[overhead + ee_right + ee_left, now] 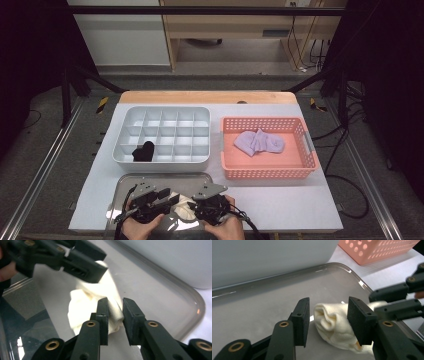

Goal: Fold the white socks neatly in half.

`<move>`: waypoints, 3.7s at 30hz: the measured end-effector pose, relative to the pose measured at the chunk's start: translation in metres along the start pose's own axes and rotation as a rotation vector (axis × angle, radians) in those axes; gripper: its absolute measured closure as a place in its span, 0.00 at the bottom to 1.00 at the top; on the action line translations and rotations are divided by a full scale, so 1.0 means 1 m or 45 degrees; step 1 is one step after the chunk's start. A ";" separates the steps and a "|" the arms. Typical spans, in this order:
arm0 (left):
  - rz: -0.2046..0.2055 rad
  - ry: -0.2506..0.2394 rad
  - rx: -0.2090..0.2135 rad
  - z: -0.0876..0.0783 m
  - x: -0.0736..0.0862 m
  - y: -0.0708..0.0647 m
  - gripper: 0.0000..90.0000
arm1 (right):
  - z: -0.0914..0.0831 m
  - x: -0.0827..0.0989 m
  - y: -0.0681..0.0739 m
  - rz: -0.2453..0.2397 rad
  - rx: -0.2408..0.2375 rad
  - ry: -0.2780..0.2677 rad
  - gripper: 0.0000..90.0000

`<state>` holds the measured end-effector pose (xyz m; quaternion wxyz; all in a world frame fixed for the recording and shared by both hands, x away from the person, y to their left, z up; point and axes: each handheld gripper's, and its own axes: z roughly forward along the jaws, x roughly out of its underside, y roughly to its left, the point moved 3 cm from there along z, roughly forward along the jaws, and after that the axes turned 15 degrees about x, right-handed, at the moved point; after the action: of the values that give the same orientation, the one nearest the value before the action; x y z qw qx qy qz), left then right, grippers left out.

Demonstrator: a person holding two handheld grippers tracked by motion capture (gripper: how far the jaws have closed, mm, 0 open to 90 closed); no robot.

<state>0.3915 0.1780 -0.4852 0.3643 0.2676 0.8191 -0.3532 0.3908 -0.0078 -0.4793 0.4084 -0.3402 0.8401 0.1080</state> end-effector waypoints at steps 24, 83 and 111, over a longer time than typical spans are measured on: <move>-0.013 0.026 0.032 -0.003 0.018 -0.008 0.50 | -0.005 0.013 0.000 0.200 -0.112 0.010 0.82; 0.049 -0.070 0.108 -0.031 -0.046 -0.001 0.75 | -0.057 0.046 -0.109 0.359 0.301 -0.100 0.55; 0.097 -0.137 0.005 -0.070 -0.093 0.018 0.75 | -0.080 0.078 -0.149 0.356 0.534 -0.019 0.47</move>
<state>0.4307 0.2266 -0.3848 0.4204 0.2802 0.7867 -0.3547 0.4062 -0.1930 -0.4726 0.4572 -0.1278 0.8801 -0.0109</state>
